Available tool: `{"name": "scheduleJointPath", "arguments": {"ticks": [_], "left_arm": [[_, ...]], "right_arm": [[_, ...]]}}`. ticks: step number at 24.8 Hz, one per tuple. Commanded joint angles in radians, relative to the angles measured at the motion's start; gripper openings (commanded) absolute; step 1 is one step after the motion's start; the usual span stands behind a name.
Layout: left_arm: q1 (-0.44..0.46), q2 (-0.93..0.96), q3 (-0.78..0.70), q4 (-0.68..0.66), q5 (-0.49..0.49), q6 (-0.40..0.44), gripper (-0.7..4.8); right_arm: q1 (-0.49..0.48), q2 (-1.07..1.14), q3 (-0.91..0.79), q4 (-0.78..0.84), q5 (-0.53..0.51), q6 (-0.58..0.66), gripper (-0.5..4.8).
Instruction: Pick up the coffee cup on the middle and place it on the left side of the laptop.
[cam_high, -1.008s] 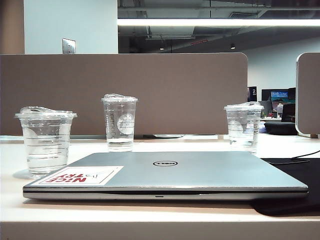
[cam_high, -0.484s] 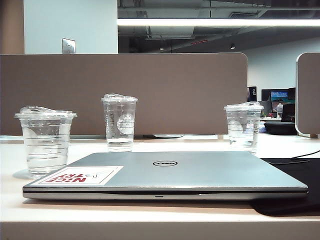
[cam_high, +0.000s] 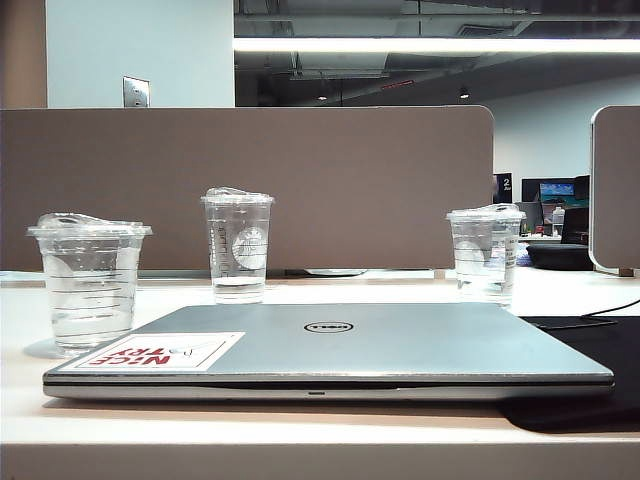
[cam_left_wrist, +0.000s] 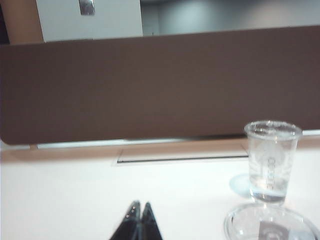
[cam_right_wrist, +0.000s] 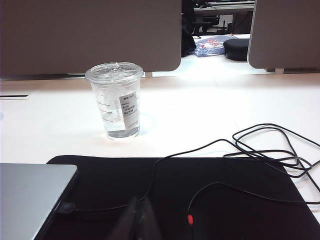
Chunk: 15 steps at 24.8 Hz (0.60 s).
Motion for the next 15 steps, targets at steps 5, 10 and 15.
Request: {"name": "scheduleJointPath", "arguments": {"ticks": [5, 10, 15], "left_arm": [[0.001, 0.0, -0.048, -0.051, 0.0, -0.002, -0.03], [0.001, 0.0, -0.069, -0.077, 0.006, -0.023, -0.03], [0.001, 0.0, -0.069, -0.078, 0.003, -0.024, -0.03]], "right_arm": [[0.001, -0.002, -0.004, 0.017, 0.002, 0.0, -0.05], [0.001, -0.002, -0.004, 0.017, 0.002, 0.0, -0.05], [0.001, -0.002, -0.004, 0.018, 0.002, 0.0, -0.05]]}}
